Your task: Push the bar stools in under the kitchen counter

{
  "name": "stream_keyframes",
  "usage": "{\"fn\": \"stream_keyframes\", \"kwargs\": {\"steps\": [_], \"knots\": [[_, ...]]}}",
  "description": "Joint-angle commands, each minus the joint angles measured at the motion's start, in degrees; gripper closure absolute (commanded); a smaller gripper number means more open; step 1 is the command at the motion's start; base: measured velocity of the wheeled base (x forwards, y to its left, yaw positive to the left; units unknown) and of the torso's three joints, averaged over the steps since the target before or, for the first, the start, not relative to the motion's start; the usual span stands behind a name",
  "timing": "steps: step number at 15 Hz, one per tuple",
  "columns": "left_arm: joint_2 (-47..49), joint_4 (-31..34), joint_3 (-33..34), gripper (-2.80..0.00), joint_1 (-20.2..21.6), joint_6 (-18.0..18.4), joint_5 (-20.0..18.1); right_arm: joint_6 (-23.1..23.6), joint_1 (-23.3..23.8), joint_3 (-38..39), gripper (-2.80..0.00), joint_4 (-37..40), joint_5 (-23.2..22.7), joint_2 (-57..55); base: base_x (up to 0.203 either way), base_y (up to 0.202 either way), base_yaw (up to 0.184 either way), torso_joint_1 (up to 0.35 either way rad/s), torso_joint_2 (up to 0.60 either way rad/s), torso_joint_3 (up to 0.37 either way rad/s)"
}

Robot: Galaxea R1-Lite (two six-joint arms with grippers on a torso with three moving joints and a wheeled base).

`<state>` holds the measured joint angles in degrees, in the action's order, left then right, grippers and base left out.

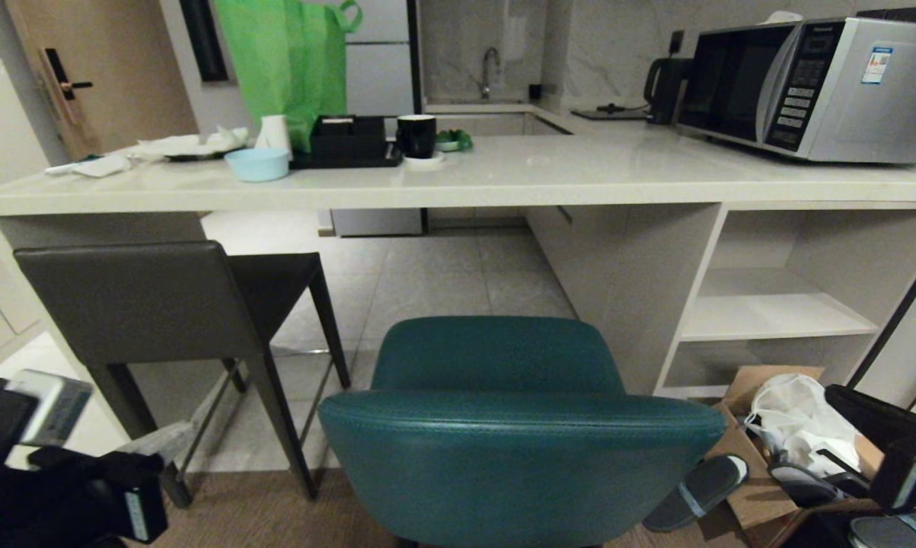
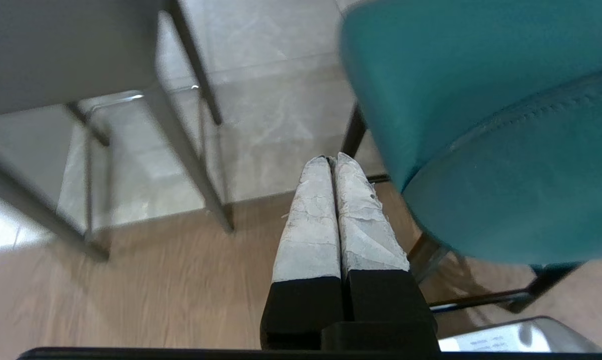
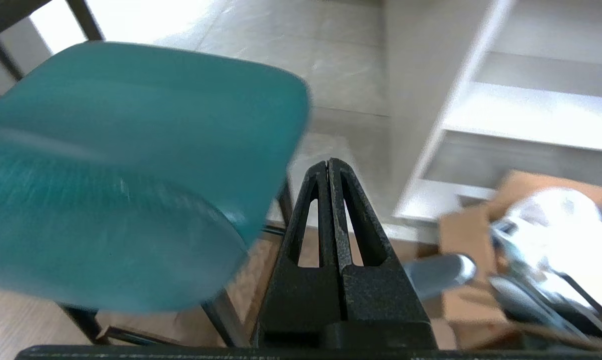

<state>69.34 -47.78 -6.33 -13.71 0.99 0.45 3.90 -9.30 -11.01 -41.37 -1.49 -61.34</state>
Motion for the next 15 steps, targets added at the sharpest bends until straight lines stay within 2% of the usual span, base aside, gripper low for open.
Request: {"fn": "stream_keyframes", "kwargs": {"steps": [1,3,4,5,9,12,15], "knots": [[19.2,-17.7,1.2,0.00,-7.2,0.1,4.4,0.0,-3.5,0.7,0.00,-8.5,1.0,-12.3,0.000,0.000,0.000,0.000,0.00,0.000],[30.0,-31.1,2.3,0.00,-14.8,0.2,10.9,0.1,-6.3,2.8,0.00,-17.7,2.5,-19.5,0.000,0.000,0.000,0.000,0.00,0.000],[33.4,-35.4,3.0,0.00,-19.3,0.2,13.7,0.1,-7.6,4.4,0.00,-21.4,2.9,-22.4,0.000,0.000,0.000,0.000,0.00,0.000],[35.8,-38.0,3.4,0.00,-22.1,0.1,15.6,0.2,-8.7,6.0,0.00,-24.3,3.1,-25.0,0.000,0.000,0.000,0.000,0.00,0.000],[41.4,-39.9,-0.6,0.00,-23.1,0.2,17.4,0.5,-13.2,9.6,0.00,-34.1,3.7,-34.0,0.000,0.000,0.000,0.000,0.00,0.000],[41.9,-39.9,-2.1,0.00,-23.2,0.2,18.2,1.2,-19.1,8.4,0.00,-37.7,9.3,-39.0,0.000,0.000,0.000,0.000,0.00,0.000],[41.7,-39.9,-2.2,0.00,-23.2,0.2,18.2,1.6,-22.0,5.9,0.00,-44.7,13.9,-46.4,0.000,0.000,0.000,0.000,0.00,0.000]]}}
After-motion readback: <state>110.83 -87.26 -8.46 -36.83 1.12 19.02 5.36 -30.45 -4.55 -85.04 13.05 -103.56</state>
